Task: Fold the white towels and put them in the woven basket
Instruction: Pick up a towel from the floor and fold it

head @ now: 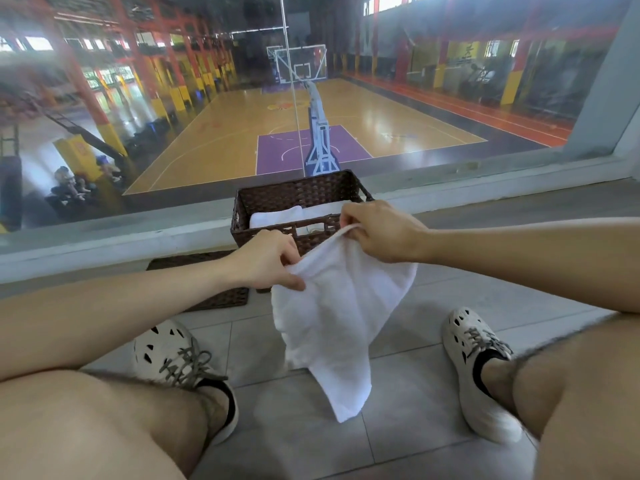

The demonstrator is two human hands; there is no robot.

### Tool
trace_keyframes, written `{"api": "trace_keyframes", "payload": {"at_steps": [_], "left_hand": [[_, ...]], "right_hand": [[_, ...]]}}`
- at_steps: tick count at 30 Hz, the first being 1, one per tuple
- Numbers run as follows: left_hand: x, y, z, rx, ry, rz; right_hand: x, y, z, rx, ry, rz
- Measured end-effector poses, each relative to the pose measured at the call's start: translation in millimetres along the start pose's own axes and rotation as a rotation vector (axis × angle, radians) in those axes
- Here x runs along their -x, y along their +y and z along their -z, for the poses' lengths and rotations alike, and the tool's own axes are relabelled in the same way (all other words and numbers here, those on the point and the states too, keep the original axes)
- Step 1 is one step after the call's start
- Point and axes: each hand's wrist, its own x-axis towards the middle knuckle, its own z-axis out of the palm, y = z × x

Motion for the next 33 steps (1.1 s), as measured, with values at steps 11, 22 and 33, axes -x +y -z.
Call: {"api": "trace_keyframes", "payload": {"at_steps": [11, 22, 33], "left_hand": [[-5, -6, -22, -0.032, 0.082, -0.067], [-6, -17, 11, -0.007, 0.250, -0.083], [2, -6, 34, 0.617, 0.497, 0.310]], "right_hand": [[0, 6, 33, 0.037, 0.208, 0.015], [7, 38, 33, 0.076, 0.182, -0.134], [11, 55, 33, 0.074, 0.088, -0.191]]}}
